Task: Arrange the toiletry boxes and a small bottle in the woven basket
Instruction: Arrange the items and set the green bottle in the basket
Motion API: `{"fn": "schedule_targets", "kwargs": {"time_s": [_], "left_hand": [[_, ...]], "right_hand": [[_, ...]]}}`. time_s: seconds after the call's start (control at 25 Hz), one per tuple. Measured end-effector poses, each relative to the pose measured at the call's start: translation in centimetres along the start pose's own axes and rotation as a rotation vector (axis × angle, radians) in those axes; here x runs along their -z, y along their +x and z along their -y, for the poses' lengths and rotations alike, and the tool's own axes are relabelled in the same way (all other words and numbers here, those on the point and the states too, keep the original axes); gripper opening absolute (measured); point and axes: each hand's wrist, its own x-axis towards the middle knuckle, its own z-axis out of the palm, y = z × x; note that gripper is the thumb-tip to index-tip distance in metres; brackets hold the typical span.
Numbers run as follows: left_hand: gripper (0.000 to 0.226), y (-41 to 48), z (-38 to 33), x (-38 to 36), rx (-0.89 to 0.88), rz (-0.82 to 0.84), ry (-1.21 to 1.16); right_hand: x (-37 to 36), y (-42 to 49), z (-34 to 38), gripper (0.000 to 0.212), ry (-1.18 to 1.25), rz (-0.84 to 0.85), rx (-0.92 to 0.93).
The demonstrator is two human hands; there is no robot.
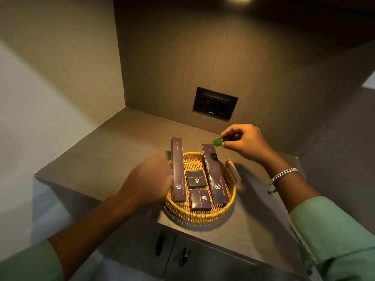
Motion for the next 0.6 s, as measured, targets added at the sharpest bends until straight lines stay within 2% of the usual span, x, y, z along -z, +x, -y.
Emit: {"fn": "schedule_targets", "kwargs": {"time_s": [0.12,0.28,0.44,0.6], "left_hand": [[0.016,-0.3,0.0,-0.4,0.036,-0.026,-0.035],[0.017,-0.5,0.1,-0.5,0.048,-0.040,-0.067],[0.017,-0.5,0.1,-0.5,0.057,-0.058,-0.092],[0.018,-0.4,0.3,-0.5,0.050,-0.046,-0.097]], "right_hand": [[-2.2,0.9,2.5,0.016,-0.076,0.162,0.023],[-5.3,2.0,3.9,0.024,-0.263,0.352,0.046],[-6.7,2.3,4.3,0.019,-0.389,0.434,0.079],[-7.1,2.3,4.5,0.019,-0.430,0.446,0.087]]}}
